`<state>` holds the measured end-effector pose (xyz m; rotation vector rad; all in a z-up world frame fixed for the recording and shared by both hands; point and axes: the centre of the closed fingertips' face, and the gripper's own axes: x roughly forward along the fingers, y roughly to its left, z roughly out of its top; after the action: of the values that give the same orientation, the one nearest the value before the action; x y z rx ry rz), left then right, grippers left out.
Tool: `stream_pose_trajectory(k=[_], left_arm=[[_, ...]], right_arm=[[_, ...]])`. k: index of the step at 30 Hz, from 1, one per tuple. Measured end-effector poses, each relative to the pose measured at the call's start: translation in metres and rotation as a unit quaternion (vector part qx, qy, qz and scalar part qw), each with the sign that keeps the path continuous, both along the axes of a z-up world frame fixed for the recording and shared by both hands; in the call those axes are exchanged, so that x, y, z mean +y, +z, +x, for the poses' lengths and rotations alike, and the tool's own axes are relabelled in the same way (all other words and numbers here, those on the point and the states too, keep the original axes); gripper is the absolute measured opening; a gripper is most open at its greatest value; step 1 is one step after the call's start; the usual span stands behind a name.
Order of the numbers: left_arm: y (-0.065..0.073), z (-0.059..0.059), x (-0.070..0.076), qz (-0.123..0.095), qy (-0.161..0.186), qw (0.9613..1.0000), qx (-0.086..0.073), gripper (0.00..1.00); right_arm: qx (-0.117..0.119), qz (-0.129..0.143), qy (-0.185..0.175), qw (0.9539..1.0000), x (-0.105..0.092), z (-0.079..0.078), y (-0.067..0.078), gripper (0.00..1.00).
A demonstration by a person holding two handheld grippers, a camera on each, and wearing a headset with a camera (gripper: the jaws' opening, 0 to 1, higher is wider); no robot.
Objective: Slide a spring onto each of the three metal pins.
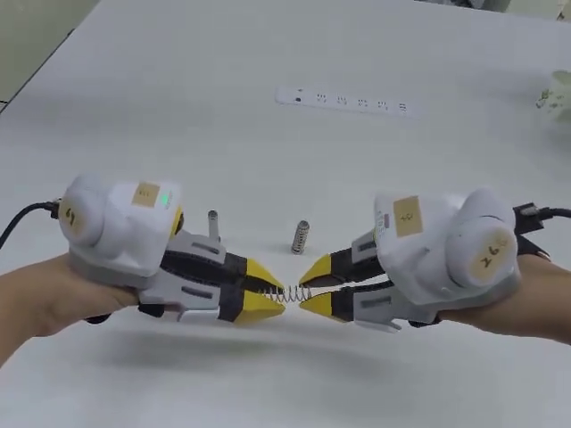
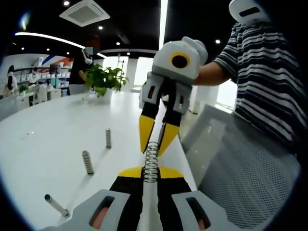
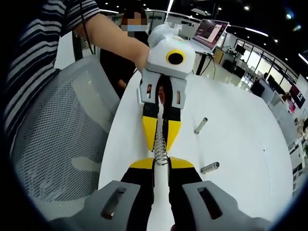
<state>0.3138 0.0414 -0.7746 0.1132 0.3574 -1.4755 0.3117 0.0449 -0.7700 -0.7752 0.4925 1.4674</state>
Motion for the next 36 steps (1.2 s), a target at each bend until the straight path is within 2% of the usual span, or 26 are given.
stream_pose_trajectory(k=[9,23,36], left_arm=[[0.000,-0.001,0.001,0.000,0.004,1.0000,-0.006,0.02],[-0.001,-0.001,-0.002,0.004,0.005,0.9999,-0.012,0.02],[0.000,0.001,-0.001,0.004,0.008,0.9998,-0.016,0.02]], right_arm=[[-0.004,0.009,0.008,0.9999,0.006,-0.001,0.009,0.07],[0.011,0.043,0.006,0.9990,0.023,-0.004,0.023,0.07],[0.006,0.058,0.011,0.9983,0.039,-0.004,0.026,0.07]])
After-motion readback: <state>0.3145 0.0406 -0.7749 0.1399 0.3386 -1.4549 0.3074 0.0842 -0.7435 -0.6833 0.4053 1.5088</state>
